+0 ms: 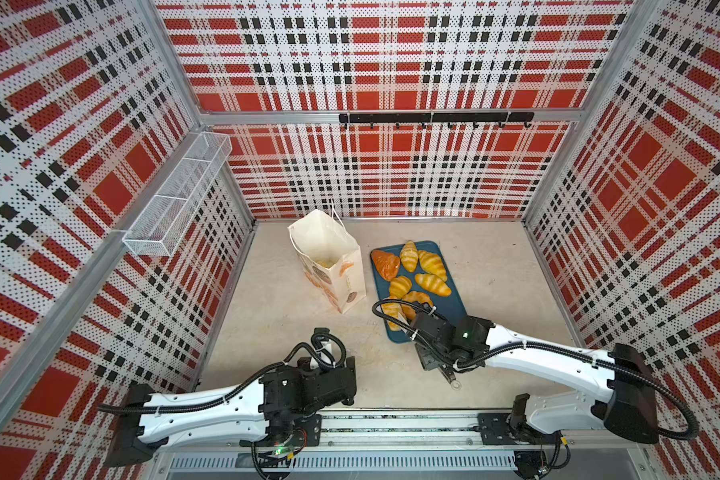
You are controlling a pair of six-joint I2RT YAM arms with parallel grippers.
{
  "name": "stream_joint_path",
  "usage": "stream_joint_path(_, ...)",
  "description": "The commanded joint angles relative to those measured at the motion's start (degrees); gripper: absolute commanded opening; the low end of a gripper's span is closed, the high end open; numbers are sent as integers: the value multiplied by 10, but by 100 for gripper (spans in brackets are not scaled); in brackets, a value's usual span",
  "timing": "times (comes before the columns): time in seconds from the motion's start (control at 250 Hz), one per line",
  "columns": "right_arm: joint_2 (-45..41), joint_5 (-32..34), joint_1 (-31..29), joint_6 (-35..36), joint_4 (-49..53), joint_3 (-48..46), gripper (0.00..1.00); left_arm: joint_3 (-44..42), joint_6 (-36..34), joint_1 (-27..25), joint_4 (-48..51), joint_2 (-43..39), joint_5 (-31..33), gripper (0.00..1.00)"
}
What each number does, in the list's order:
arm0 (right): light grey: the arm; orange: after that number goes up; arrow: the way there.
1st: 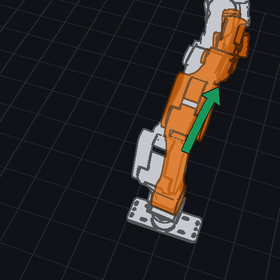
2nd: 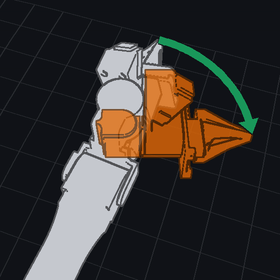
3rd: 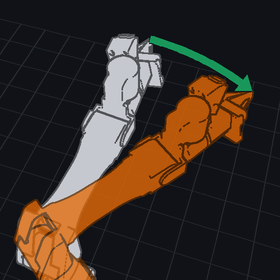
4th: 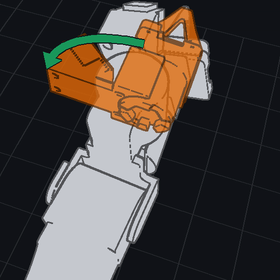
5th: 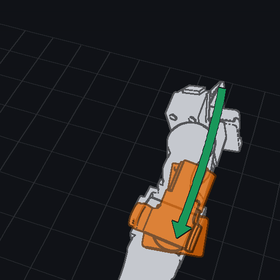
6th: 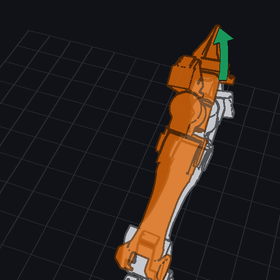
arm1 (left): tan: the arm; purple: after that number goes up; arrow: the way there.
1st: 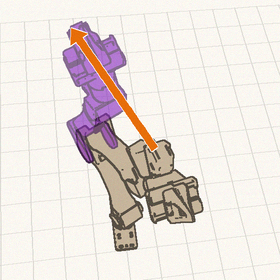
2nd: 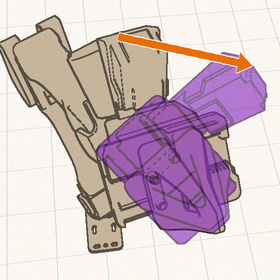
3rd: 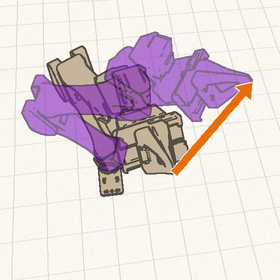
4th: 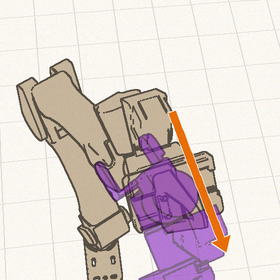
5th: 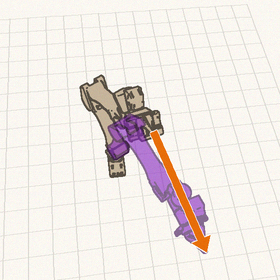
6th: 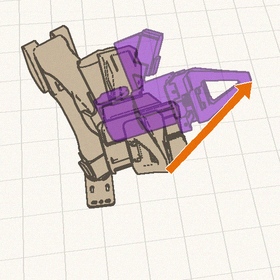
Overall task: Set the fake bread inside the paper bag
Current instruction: 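Lower the open tongs with the right gripper around a flaky roll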
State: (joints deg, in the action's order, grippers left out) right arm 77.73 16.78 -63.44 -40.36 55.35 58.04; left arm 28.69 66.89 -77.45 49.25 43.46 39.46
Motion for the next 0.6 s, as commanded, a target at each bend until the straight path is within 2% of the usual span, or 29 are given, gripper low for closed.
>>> stream_joint_path(0.0,19,4,-10,-28,-29,6,63,-7,22,-14,-10,7,20,99)
stream_joint_path(0.288,79,4,-18,-32,-31,34,65,-13,11,-25,-54,36,18,99)
stream_joint_path(0.596,108,16,-18,-27,-32,61,66,-25,11,-35,-62,36,17,100)
